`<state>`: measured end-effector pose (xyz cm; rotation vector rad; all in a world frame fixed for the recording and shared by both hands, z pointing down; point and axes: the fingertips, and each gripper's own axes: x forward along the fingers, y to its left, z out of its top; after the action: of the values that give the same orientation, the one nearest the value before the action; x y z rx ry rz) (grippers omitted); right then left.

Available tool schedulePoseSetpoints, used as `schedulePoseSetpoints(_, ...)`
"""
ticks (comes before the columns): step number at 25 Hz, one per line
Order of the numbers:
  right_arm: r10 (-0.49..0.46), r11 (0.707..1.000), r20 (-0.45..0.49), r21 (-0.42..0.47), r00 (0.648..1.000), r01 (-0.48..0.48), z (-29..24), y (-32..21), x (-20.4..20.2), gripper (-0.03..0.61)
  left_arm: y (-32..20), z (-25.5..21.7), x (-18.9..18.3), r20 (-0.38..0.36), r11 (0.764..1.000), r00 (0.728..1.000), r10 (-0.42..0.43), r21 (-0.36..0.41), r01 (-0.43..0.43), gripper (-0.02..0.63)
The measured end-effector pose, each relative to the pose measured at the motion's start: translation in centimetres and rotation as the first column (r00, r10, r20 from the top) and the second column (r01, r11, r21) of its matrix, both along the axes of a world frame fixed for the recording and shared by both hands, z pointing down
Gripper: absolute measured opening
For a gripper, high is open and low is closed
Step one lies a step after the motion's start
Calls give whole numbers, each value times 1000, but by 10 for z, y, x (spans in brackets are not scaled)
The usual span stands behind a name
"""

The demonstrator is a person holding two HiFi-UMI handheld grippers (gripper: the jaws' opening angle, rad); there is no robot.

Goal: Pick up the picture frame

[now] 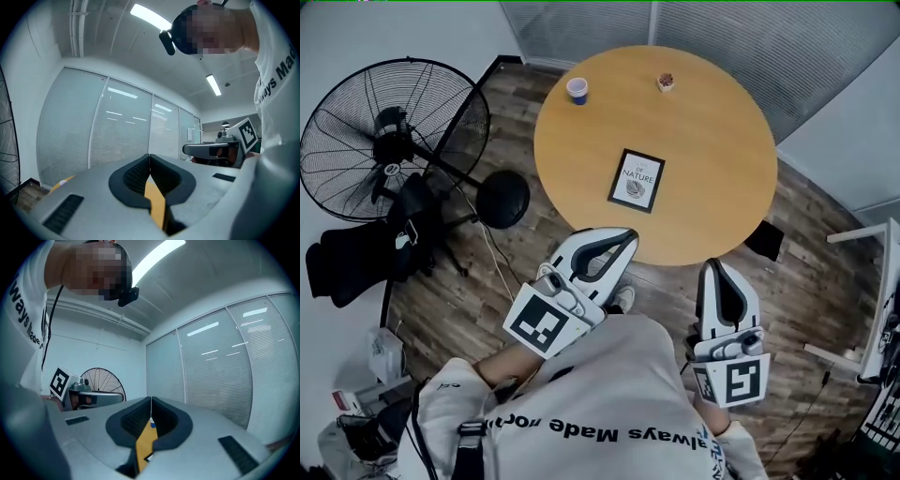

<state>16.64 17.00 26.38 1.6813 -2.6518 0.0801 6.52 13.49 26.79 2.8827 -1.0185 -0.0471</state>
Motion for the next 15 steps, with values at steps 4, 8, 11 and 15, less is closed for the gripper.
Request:
schedulePoseSetpoints(4, -6, 1000, 5, 0, 1000, 6, 1, -6, 11, 32, -4, 2, 8, 12, 1000, 1000, -17, -8, 17, 26)
schedulePoseSetpoints(8, -13, 1000, 11, -10, 1000, 13, 5, -11, 15, 32, -8, 6, 11, 19, 999, 999, -29, -19, 29, 26)
schedulePoseSetpoints(11, -16, 1000, 13, -21, 1000, 16, 9, -12, 16, 32, -11, 8, 10, 21, 999, 999, -34, -23, 34, 26)
schedulePoseSetpoints(15, -12, 999, 17, -30, 1000, 13, 11, -18, 17, 32, -19, 10, 11, 24, 999, 999, -33, -31, 34, 26)
